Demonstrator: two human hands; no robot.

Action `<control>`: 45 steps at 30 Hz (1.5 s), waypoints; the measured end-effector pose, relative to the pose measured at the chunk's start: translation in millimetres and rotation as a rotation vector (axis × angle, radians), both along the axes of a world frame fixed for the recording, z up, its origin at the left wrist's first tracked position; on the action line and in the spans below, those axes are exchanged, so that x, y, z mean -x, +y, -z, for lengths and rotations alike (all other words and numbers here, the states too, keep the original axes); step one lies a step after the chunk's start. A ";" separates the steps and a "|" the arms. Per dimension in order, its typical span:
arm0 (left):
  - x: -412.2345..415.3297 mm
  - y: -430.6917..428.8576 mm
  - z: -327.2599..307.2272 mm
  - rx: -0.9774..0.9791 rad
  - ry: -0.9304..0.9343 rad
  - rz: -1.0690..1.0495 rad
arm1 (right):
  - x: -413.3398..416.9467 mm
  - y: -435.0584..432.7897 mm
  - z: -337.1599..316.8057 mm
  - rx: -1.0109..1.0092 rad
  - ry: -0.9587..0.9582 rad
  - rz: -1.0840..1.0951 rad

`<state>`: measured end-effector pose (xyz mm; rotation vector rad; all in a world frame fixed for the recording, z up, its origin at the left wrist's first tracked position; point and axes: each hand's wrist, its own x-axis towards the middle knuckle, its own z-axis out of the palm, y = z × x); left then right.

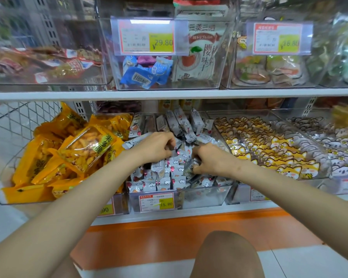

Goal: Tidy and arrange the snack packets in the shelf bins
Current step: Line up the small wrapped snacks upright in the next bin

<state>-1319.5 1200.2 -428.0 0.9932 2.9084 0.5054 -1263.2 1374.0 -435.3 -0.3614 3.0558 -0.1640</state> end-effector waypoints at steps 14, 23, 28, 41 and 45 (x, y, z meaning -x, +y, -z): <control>8.3 -6.2 -8.9 0.252 -0.030 0.124 | -7.1 11.4 -5.6 0.225 0.228 0.052; 16.4 -2.7 -3.0 0.281 0.045 0.283 | -1.7 17.5 0.4 0.303 0.160 0.048; 21.4 9.4 -4.9 0.436 -0.038 0.313 | -5.2 17.7 1.2 0.295 0.149 0.026; 23.8 18.5 -2.5 0.337 -0.039 0.275 | -6.5 14.3 8.3 0.374 0.048 0.132; 23.9 14.3 -11.0 0.334 -0.013 0.256 | -6.2 15.8 8.8 0.427 0.052 0.131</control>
